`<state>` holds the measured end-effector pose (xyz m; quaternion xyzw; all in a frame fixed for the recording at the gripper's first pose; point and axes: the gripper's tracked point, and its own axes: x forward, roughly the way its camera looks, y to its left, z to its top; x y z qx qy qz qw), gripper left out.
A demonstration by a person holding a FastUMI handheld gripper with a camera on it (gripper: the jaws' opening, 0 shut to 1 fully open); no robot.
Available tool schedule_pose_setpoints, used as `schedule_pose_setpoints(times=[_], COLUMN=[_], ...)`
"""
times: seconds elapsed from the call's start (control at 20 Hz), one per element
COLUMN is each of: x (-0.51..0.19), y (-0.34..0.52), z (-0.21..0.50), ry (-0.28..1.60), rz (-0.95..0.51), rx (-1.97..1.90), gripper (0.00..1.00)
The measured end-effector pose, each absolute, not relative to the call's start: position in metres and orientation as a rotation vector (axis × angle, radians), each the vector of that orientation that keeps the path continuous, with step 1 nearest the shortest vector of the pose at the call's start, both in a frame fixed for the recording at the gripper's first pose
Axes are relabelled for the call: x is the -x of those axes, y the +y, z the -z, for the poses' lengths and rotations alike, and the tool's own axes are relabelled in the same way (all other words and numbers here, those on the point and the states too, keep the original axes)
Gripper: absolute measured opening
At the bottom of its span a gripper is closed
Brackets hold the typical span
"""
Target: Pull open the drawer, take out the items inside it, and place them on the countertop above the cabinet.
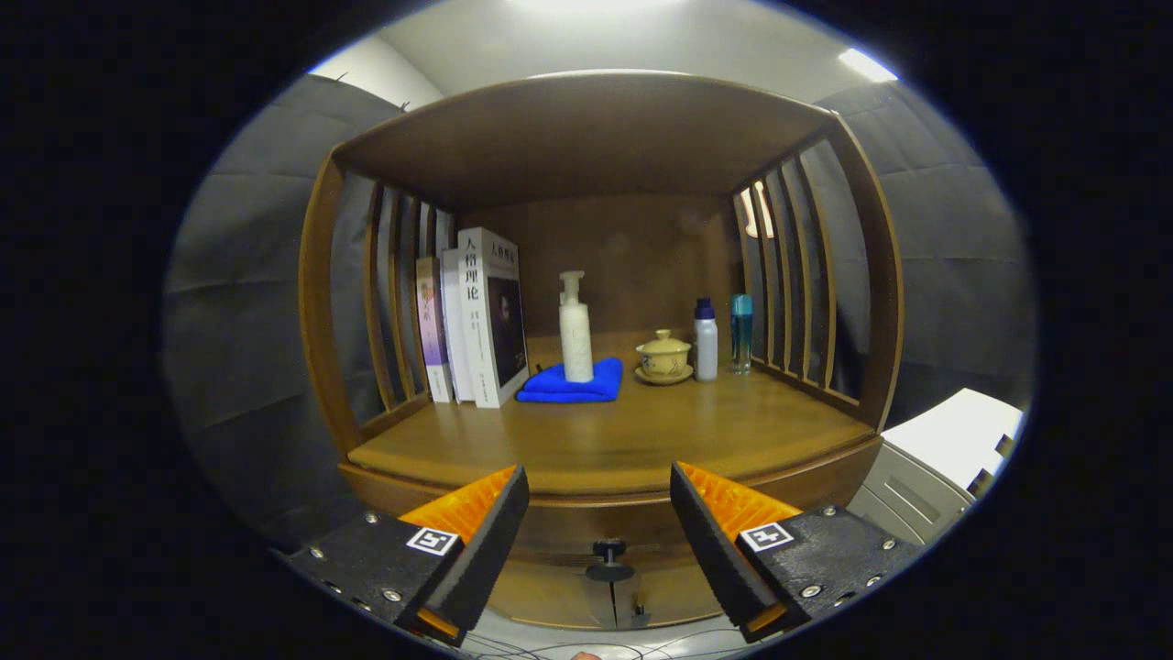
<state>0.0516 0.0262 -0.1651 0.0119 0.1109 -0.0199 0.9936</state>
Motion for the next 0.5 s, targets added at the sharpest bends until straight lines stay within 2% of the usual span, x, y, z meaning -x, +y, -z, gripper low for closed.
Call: schedule_pose_setpoints(times=[0.5], x=[-0.068], y=[0.027], z=[0.228], ry=[0.297], rz=[0.067], rx=[0.063], gripper=[0.96])
